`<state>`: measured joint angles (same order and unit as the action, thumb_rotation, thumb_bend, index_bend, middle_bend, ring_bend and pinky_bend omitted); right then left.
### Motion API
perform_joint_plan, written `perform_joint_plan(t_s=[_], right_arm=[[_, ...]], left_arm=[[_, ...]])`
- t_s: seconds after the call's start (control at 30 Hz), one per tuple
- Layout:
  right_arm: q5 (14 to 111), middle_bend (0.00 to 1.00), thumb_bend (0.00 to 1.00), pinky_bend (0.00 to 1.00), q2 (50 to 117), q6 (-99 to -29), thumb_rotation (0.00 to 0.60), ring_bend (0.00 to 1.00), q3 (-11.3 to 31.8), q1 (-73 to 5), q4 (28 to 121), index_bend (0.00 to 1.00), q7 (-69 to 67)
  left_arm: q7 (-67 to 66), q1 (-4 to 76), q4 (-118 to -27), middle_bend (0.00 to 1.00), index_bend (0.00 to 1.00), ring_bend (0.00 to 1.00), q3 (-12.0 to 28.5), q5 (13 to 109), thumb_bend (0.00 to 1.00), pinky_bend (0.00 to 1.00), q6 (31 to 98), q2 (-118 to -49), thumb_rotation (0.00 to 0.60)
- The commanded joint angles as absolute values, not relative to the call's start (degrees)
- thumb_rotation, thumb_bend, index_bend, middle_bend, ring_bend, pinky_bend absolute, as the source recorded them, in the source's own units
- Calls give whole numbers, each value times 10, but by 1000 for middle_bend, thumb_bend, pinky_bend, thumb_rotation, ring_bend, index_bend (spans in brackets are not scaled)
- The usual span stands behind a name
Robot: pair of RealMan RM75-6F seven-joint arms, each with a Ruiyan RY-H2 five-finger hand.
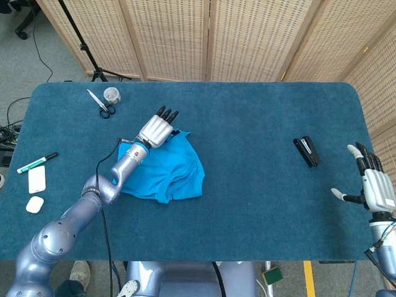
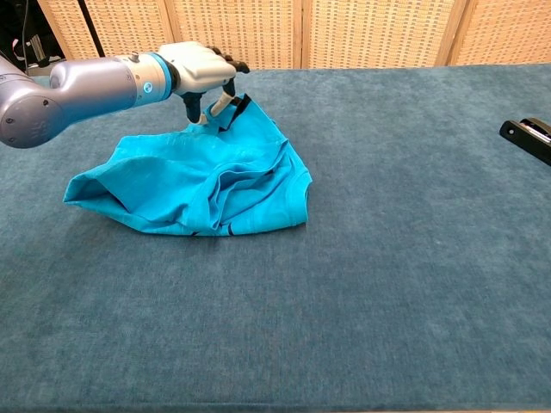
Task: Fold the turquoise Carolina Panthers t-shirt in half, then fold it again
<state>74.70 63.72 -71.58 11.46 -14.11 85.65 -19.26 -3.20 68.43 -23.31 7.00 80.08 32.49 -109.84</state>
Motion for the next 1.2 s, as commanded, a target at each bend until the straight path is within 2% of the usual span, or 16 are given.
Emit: perform_joint_plan(t_s=[0.03,0.13,0.2,0.27,0.3,0.4,0.9,1.1,1.2], right_arm=[[746,0,0,0,638,-714,600,0,114,-142,856,0,-192],[748,0,0,0,638,-713,600,0,114,-142,857,0,-191],[748,0,0,0,638,-714,600,0,113,-142,858,0,-190],[749,0,0,0,637,-715,600,0,113,-141,858,0,-189],[749,0,0,0,637,-715,600,0,113,-141,859,0,-189],[748,0,0,0,637,-715,600,0,113,-141,859,0,-188],[754,0,0,0,633,-719,600,0,112,-139,865,0,-192],[756,0,0,0,631,-720,600,0,112,-139,868,0,-193],[757,0,0,0,631,-719,600,0,111,-139,868,0,-193]], left_arm=[[-15,684,-199,0,457,0,78,789,371,0,302,-1113,600],[-14,684,-153,0,363,0,97,765,362,0,284,-1130,600],[-9,688,-139,0,173,0,108,754,338,0,277,-1136,600],[6,691,-134,0,37,0,119,744,290,0,278,-1137,600],[18,693,-135,0,1,0,125,740,256,0,281,-1135,600],[33,694,-136,0,0,0,127,740,213,0,286,-1130,600],[111,661,-185,0,0,0,120,757,177,0,340,-1068,600],[179,627,-297,0,0,0,112,778,73,0,398,-987,600],[186,613,-350,0,0,0,103,790,61,0,418,-955,600]])
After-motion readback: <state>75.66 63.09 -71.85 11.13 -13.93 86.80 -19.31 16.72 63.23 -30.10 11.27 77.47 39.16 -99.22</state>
